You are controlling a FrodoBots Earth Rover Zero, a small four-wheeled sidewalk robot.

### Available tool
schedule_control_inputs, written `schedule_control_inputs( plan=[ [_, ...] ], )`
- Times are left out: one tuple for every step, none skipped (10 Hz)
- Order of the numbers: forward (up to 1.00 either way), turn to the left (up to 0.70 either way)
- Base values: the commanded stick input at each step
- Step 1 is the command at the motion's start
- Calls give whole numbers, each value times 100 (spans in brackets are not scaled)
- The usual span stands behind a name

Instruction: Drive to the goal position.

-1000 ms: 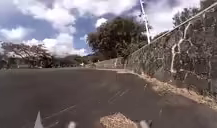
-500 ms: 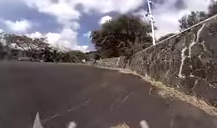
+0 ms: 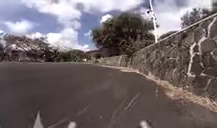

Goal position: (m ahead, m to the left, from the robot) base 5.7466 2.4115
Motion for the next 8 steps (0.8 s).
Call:
schedule_control_inputs(
  plan=[
    [50, 25],
    [50, 25],
    [50, 0],
    [50, 0],
    [50, 0],
    [50, 0],
    [50, 0],
    [50, 0]
  ],
)
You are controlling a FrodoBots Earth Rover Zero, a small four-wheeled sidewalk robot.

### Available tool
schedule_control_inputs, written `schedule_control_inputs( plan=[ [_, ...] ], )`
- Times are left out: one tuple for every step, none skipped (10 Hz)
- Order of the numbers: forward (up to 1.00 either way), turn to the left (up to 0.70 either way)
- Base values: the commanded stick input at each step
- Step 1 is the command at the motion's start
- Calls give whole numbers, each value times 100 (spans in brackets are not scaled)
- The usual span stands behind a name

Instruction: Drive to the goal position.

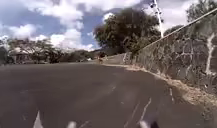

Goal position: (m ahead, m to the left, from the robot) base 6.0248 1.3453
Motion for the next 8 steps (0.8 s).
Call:
schedule_control_inputs(
  plan=[
    [50, 0],
    [50, 0],
    [50, 0],
    [50, 0],
    [50, 0],
    [50, 0],
    [50, 0],
    [50, 0]
  ],
)
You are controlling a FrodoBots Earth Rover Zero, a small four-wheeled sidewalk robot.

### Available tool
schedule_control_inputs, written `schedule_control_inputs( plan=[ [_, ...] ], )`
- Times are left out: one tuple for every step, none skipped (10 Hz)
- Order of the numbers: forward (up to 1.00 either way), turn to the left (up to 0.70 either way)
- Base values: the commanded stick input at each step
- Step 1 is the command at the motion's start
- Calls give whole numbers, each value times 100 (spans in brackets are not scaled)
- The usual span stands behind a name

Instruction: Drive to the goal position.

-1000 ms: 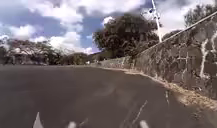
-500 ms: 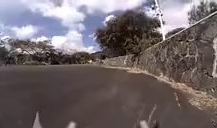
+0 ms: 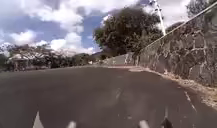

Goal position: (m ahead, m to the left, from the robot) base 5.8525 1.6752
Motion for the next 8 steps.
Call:
schedule_control_inputs(
  plan=[
    [50, 0],
    [50, 0],
    [50, 0],
    [50, 0],
    [50, 0],
    [50, 0],
    [50, 0],
    [50, 0]
  ],
)
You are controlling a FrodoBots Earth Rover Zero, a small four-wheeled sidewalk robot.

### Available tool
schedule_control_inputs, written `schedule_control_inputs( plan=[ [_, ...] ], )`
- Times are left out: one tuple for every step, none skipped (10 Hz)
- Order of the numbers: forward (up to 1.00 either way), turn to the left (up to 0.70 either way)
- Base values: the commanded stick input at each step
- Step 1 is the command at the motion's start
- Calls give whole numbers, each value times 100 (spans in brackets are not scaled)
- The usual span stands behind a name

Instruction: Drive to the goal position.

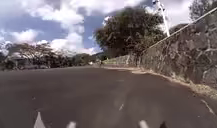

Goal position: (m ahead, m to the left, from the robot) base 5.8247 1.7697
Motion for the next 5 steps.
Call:
schedule_control_inputs(
  plan=[
    [50, 0],
    [50, 0],
    [50, 0],
    [50, 0],
    [50, 0]
  ],
)
